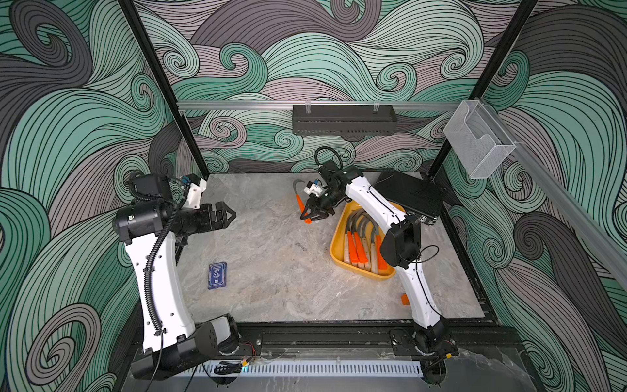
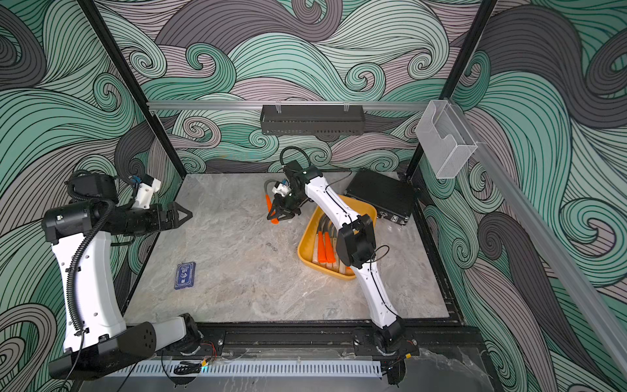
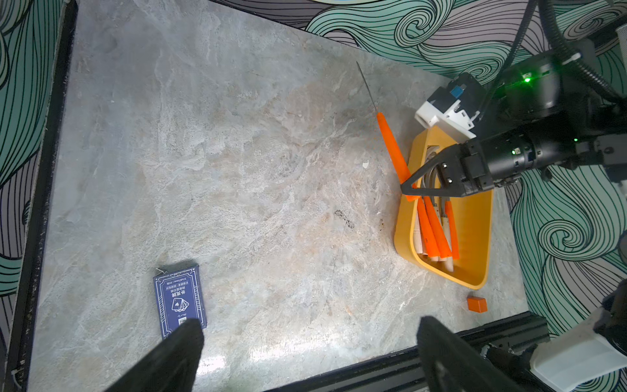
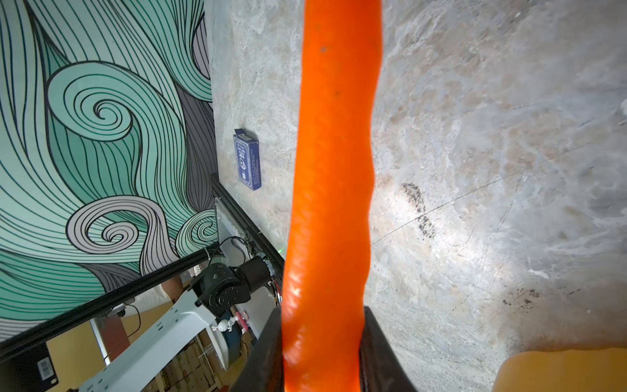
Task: Put small sickles into storage boxes
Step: Place the sickle in the storage box.
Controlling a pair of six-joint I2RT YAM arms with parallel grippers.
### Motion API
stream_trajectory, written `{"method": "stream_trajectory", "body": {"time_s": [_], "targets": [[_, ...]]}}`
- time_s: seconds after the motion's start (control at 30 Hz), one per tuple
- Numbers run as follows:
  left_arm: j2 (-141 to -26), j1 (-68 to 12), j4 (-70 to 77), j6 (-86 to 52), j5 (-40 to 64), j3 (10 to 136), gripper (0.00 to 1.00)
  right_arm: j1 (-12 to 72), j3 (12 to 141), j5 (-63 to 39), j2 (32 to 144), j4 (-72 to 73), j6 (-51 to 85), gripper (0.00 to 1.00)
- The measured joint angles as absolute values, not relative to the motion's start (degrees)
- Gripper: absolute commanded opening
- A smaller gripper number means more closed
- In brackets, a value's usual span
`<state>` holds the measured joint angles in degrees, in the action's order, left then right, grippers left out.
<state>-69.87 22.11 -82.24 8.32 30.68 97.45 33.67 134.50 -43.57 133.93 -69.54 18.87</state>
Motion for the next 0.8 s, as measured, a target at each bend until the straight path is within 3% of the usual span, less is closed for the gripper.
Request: {"method": "stream_trajectory", "body": {"time_s": [0.23,0.8], "targets": [[-69.87,22.11,-82.24,8.29,30.96,97.47,0.99,35.09,123.00,-46.39,123.50,-69.34,16.93,0.00],[-69.91,22.11,-81.45,8.08,32.40,97.49,0.99,32.45,87.26,-47.40,86.30,-69.25,15.20,0.00]]}}
